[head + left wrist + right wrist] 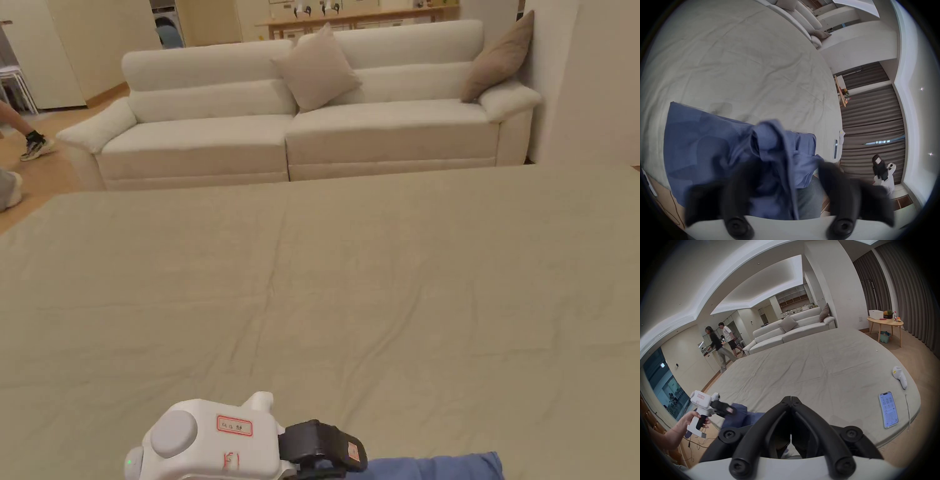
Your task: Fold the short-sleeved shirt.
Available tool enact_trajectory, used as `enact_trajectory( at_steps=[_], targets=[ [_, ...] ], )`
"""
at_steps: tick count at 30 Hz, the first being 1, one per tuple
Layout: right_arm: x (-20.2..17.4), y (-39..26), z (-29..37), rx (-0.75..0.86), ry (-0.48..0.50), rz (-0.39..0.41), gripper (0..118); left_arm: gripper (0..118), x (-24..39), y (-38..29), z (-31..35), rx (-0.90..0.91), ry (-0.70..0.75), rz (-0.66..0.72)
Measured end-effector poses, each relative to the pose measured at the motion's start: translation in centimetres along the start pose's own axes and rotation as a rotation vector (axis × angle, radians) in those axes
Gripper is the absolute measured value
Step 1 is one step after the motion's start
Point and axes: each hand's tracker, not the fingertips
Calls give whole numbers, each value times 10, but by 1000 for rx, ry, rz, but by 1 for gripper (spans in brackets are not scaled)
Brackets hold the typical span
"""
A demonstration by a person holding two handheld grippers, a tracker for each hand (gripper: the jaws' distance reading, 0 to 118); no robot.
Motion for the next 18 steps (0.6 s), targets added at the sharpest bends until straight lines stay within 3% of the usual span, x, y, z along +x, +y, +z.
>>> enact_trajectory(
  at_steps=[2, 5, 6, 7, 8, 9, 10, 11, 18],
  targets=[
    [8, -4, 2, -2, -9, -17, 0, 117, -6, -1, 28, 75, -100, 4],
    [18, -11, 0, -7, -17, -65, 0, 111, -16, -4, 62, 101, -120, 39],
    [21, -13, -1, -12, -21, -79, 0, 99, -19, -6, 67, 142, -99, -10],
    [23, -15, -2, -13, -22, -94, 0, 70, -12, -8, 67, 122, -47, -58],
    [25, -17, -3, -12, -18, -108, 0, 70, -13, -8, 64, 104, 12, -106],
    [28, -18, -5, -15, -18, -125, 0, 55, -12, -10, 53, 79, 36, -133],
    [29, -19, -5, -16, -18, -135, 0, 24, -13, -11, 42, 67, 37, -133],
    [30, -20, -6, -18, -21, -144, 0, 0, -12, -14, 29, 67, -2, -116],
    [40, -22, -2, -33, -46, -157, 0, 0, -10, -16, -85, -106, 137, -153]
  ],
)
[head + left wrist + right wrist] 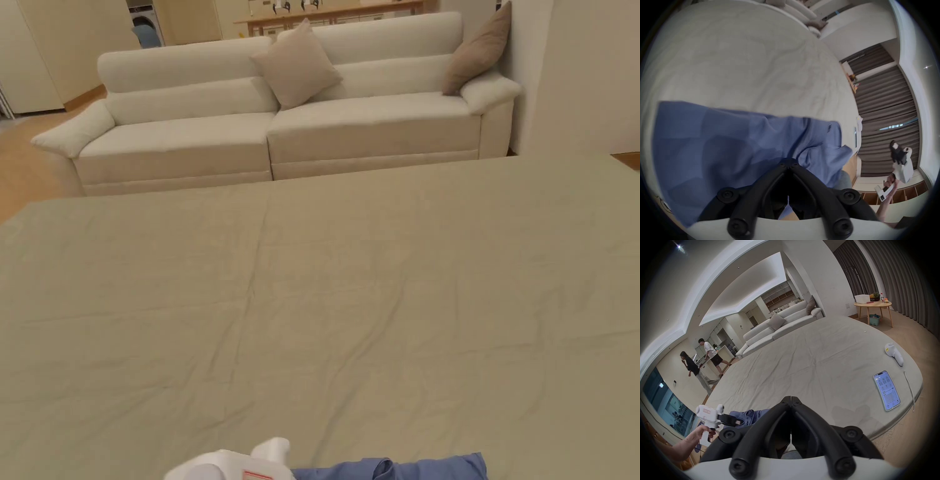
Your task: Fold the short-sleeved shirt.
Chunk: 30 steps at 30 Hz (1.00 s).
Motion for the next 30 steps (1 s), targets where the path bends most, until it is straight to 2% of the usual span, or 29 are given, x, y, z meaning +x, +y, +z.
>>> enact_trajectory(
  at_steps=[1, 3, 5, 7, 12, 16, 20, 21, 22, 24, 25, 26, 27, 28, 30],
  targets=[
    [2, 0, 1, -3, -9, 2, 0, 0, 8, -3, -15, -19, 31, -15],
    [5, 1, 1, -8, -20, 4, 0, 0, 24, -8, -23, 1, -61, -43],
    [9, 0, 0, -13, -31, -5, 0, 0, 45, -14, -25, -8, -57, -58],
    [12, 0, -3, -19, -31, -18, 0, 0, 61, -18, -30, -29, -70, -160],
    [4, -2, -10, -26, -19, -24, 0, 0, 67, -22, -13, 7, -171, -130],
    [-9, 2, -13, -34, -2, 10, 0, 0, 23, -14, 61, 153, -256, -9],
    [-21, 7, -16, -20, 27, 26, 0, 0, -56, -9, 130, 294, -163, 131],
    [-25, 8, -17, -17, 32, 31, 0, 0, -80, -10, 145, 305, -125, 157],
    [-28, 8, -17, -17, 31, 37, 0, 0, -96, -10, 151, 273, -157, 129],
    [-34, 8, -20, -19, 28, 52, 0, 3, -127, -13, 157, 201, -258, 223],
    [-37, 7, -22, -23, 26, 57, 0, 17, -144, -15, 156, 192, -309, 267],
    [-39, 7, -24, -25, 24, 58, 0, 62, -153, -16, 154, 203, -325, 283],
    [-40, 6, -25, -28, 21, 59, 0, 101, -163, -17, 147, 213, -371, 326],
    [-42, 5, -26, -31, 19, 56, 0, 117, -175, -22, 145, 202, -395, 372],
    [-46, 2, -28, -38, 20, 52, 0, 116, -187, -23, 134, 177, -297, 436]
  ],
)
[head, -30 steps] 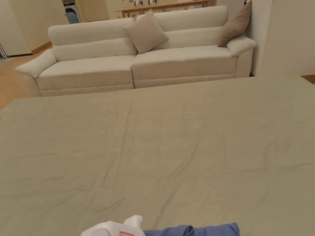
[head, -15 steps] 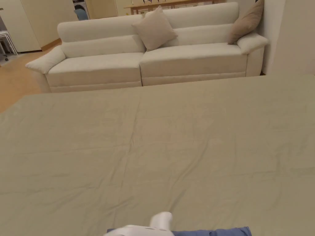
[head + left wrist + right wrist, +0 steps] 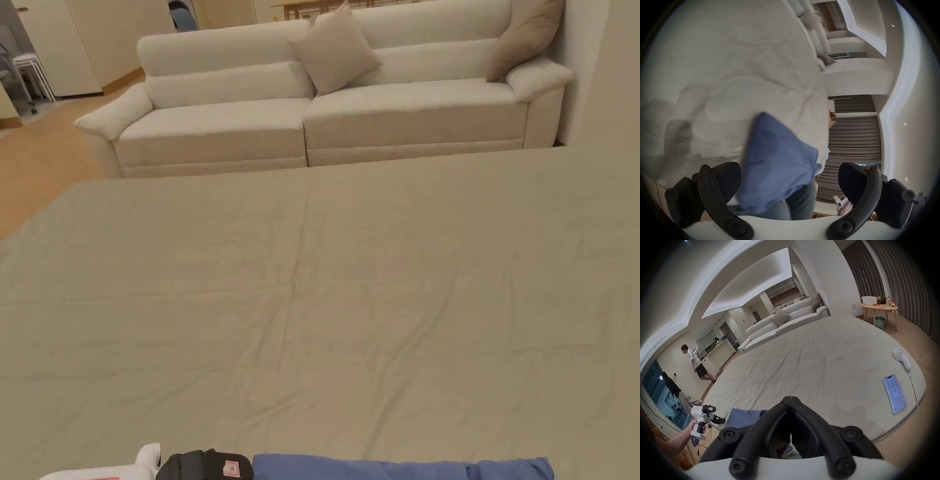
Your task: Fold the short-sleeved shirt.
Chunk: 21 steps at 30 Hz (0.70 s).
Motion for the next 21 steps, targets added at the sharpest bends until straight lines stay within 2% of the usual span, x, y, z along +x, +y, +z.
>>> enact_trajectory(
  at_steps=[3, 4, 6, 7, 8, 9, 10, 11, 12, 14, 17, 20, 21],
  targets=[
    [-5, -2, -2, -22, -11, 16, 0, 116, -6, 9, -22, -82, 90, -167],
    [-6, -2, -2, -26, -13, 20, 0, 116, -7, 8, -26, -87, 95, -181],
    [-7, -1, 0, -29, -17, 28, 0, 115, 2, 7, -27, -82, 8, -208],
    [-8, -1, 0, -29, -20, 32, 0, 112, 3, 4, -28, -113, -1, -174],
    [-8, -1, 0, -28, -25, 34, 0, 93, 2, 4, -33, -153, -40, -128],
    [-7, -1, 0, -28, -29, 31, 0, 63, 1, 5, -38, -162, -37, -110],
    [-6, -1, 0, -28, -29, 27, 0, 32, 1, 5, -40, -153, -2, -130],
    [-5, -1, 0, -28, -27, 22, 0, 14, 4, 2, -45, -139, 131, -171],
    [-5, -1, 0, -28, -28, 20, 0, 14, 2, 3, -47, -149, 169, -175],
    [-4, -2, 2, -28, -32, 17, 0, 14, -4, 3, -41, -134, 46, -66],
    [-2, -2, 5, -32, -29, 29, 0, 14, 3, 1, -19, -76, 83, -116],
    [3, -3, 9, -26, -27, 35, 0, 13, 38, -22, -16, -51, 85, -52],
    [5, -3, 11, -17, -20, 29, 0, 13, 60, -30, -16, -44, 75, -121]
  ],
)
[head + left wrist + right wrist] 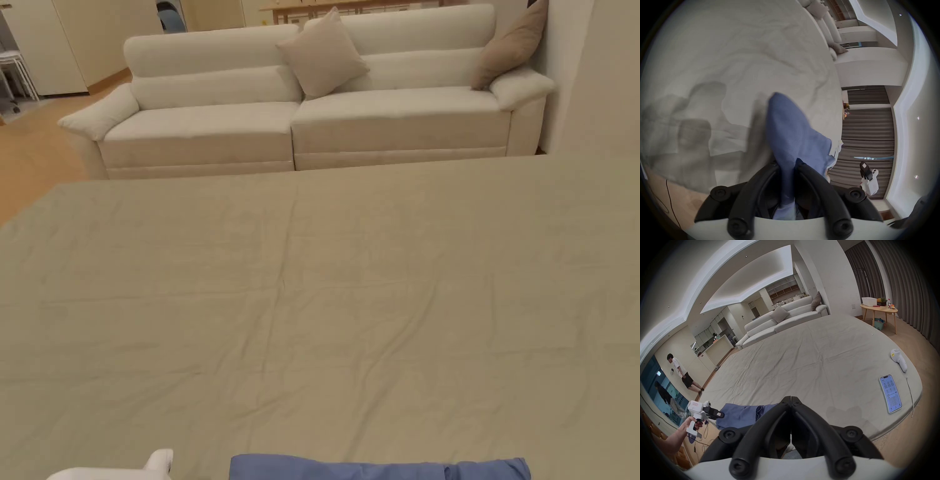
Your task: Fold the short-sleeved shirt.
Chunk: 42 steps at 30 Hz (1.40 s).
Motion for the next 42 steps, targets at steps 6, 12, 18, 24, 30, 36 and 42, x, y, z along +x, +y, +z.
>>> enact_trajectory(
  at_steps=[6, 12, 18, 24, 30, 36, 42],
  targets=[
    [15, -5, 14, 39, 34, -44, 0, 12, 144, -37, -59, -92, -36, -276],
    [38, -11, 37, 53, 34, -88, 0, 11, 206, -65, -204, -248, -21, -349],
    [54, -15, 54, 65, 5, -94, 0, 13, 192, -75, -258, -293, 101, -346],
    [68, -20, 52, 49, -23, -94, 0, 117, 176, -66, -179, -178, -223, -251],
    [80, -25, 44, 43, -29, -164, 0, 107, 157, -45, -192, -140, -215, -186],
    [84, -34, 41, 23, -46, -172, 0, 1, 138, -69, -295, -247, -222, -130],
    [90, -44, 38, -10, -34, -207, 0, 1, 150, -78, -333, -317, -174, -176]
  ],
)
